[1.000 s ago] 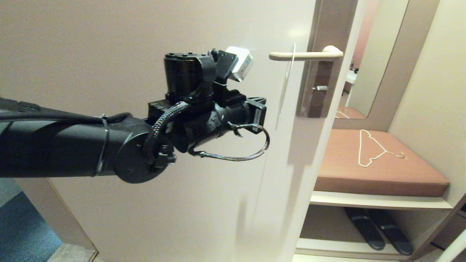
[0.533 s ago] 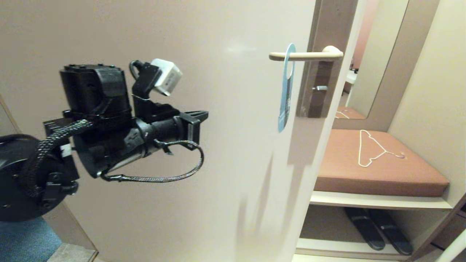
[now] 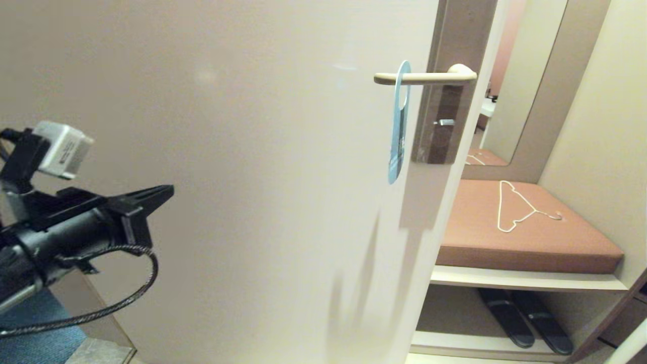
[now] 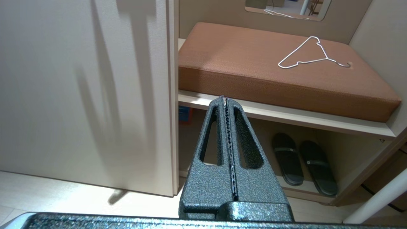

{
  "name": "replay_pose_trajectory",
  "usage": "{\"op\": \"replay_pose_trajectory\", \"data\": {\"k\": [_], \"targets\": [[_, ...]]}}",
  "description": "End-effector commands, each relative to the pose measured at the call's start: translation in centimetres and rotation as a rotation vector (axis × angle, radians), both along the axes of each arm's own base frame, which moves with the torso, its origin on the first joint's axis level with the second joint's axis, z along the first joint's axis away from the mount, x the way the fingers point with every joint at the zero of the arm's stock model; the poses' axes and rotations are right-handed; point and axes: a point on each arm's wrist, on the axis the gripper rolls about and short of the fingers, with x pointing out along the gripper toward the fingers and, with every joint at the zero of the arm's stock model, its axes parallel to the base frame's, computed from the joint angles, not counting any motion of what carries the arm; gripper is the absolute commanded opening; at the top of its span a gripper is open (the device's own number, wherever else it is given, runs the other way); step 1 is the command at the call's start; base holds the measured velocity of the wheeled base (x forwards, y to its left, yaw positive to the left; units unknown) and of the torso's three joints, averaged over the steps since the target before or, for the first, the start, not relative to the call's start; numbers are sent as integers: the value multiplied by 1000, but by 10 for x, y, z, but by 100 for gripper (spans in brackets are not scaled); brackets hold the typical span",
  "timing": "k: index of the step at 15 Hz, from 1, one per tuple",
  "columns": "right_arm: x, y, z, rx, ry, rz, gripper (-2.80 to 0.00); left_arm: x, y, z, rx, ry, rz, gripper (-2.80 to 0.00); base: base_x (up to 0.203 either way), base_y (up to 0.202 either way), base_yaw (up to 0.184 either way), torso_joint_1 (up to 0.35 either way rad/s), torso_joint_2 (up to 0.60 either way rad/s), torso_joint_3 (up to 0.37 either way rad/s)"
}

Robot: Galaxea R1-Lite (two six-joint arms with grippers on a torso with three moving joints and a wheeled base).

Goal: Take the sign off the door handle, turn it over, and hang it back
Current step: Hang the sign back with the other side facing out

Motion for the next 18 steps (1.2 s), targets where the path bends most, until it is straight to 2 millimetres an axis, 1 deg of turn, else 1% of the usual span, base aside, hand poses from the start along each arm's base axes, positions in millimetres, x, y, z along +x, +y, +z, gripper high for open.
{"op": "replay_pose_trajectory", "data": {"k": [1,3,5,6,7,10,12,14,18], "targets": [[0,0,0,0,2,1,-280,-37,16,-7,-19,-43,41,-280,0,0,0,0,0,0],[0,0,0,0,2,1,-280,-66,24,-27,-41,-34,55,-280,0,0,0,0,0,0],[0,0,0,-1,3,1,-280,-94,32,-55,-51,-13,73,-280,0,0,0,0,0,0],[0,0,0,-1,2,1,-280,-107,36,-66,-59,-23,81,-280,0,0,0,0,0,0],[0,0,0,-1,3,1,-280,-119,39,-76,-67,-44,84,-280,0,0,0,0,0,0],[0,0,0,0,3,1,-280,-152,44,-94,-86,-113,83,-280,0,0,0,0,0,0],[0,0,0,0,2,1,-280,-167,46,-107,-86,-119,111,-280,0,0,0,0,0,0],[0,0,0,-1,2,1,-280,-177,46,-118,-83,-120,131,-280,0,0,0,0,0,0],[0,0,0,0,2,1,-280,-191,46,-128,-88,-189,158,-280,0,0,0,0,0,0]]}}
